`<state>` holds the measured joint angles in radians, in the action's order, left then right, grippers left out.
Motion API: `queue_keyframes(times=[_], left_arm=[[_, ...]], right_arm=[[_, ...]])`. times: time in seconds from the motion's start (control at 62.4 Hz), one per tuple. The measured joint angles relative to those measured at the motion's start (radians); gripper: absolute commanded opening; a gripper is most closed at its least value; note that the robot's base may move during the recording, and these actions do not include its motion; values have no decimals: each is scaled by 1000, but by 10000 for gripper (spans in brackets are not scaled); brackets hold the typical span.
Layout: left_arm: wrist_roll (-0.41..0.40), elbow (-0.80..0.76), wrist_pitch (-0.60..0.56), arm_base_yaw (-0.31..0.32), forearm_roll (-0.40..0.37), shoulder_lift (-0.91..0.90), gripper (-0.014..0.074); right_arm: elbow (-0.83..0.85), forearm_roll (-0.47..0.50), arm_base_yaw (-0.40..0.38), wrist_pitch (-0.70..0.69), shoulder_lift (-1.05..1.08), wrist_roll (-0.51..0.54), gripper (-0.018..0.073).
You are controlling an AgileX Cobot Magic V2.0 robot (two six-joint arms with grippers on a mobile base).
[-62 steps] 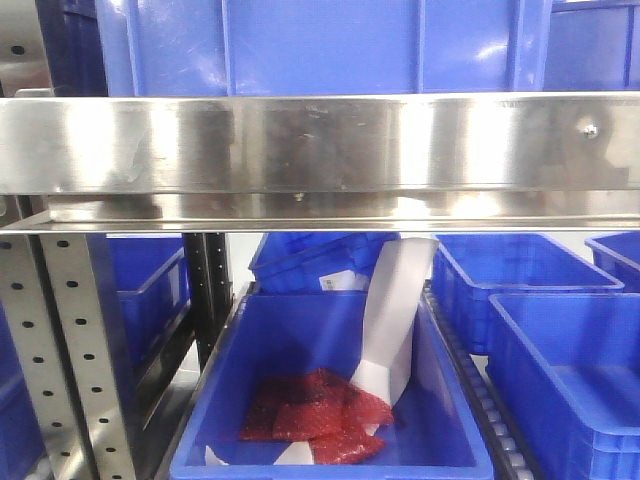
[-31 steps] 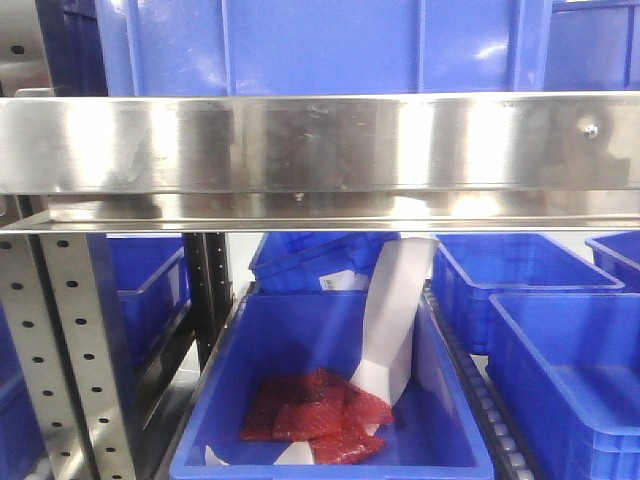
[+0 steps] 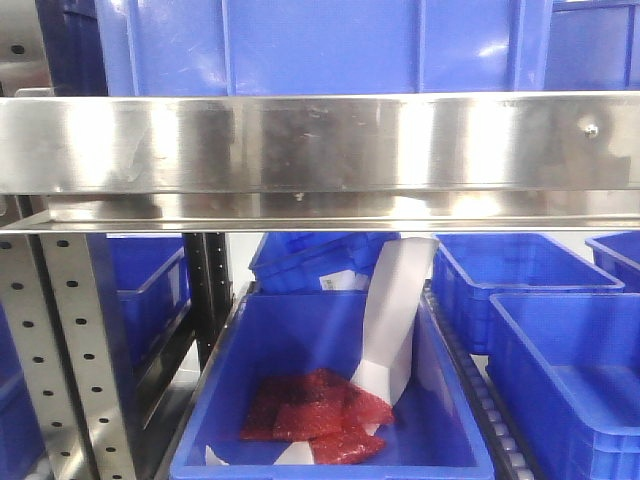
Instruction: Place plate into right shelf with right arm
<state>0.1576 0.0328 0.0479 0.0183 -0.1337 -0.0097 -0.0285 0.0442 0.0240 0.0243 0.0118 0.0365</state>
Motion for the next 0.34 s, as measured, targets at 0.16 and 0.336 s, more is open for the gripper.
queue_keyframes(times=[0.16,0.336], left_arm=[[0,0,0,0,0,0,-128],[0,0,0,0,0,0,-128]], right_arm=[[0,0,0,0,0,0,54],[0,2,0,0,0,0,54]])
